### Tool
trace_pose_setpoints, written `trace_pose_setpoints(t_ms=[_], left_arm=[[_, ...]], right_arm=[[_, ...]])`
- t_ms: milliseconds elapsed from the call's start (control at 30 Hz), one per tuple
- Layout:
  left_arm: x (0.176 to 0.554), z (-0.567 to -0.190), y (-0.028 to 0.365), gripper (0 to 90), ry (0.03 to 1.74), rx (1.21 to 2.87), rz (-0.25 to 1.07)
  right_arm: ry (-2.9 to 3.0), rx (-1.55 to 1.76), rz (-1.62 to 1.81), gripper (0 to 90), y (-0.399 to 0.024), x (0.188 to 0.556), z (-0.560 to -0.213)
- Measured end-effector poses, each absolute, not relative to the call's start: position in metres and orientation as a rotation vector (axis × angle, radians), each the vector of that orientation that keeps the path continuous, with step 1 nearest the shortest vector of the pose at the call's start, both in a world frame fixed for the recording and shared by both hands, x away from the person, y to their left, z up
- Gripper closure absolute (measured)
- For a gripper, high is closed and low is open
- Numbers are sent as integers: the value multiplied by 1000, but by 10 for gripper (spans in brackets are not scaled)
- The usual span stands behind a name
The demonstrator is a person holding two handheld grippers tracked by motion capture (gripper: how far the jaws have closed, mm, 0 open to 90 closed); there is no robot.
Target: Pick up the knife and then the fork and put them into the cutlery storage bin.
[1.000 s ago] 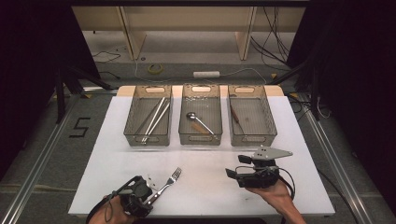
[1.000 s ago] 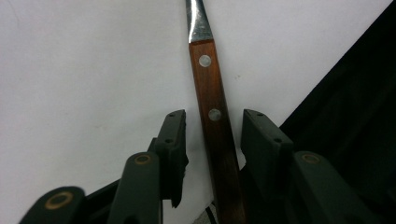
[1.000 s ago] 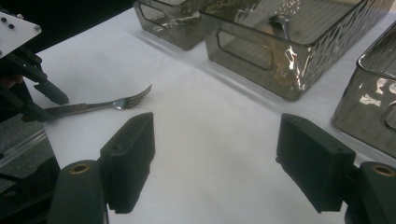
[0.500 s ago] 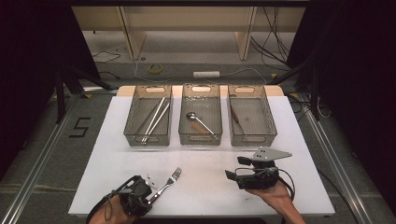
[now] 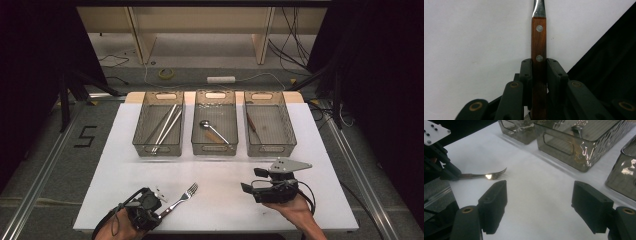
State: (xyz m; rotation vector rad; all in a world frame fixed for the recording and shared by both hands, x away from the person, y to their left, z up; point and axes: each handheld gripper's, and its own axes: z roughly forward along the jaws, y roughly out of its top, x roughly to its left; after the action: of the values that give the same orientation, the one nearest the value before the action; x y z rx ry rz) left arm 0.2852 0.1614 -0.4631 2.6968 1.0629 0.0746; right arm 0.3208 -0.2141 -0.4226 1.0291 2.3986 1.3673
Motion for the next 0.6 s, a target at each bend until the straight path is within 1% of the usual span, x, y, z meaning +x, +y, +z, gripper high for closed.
trace_pose_setpoints(t_ms=[267, 467, 600], left_arm=[[285, -461, 161, 754, 1015, 2699, 88], [286, -449, 158, 755, 960, 2667, 104], [292, -444, 154, 754, 926, 2658, 83]], right_arm=[[2400, 1023, 1374, 296, -213, 320, -422], [2414, 999, 1388, 297, -210, 318, -421], [2432, 968, 1392, 297, -204, 316, -421]])
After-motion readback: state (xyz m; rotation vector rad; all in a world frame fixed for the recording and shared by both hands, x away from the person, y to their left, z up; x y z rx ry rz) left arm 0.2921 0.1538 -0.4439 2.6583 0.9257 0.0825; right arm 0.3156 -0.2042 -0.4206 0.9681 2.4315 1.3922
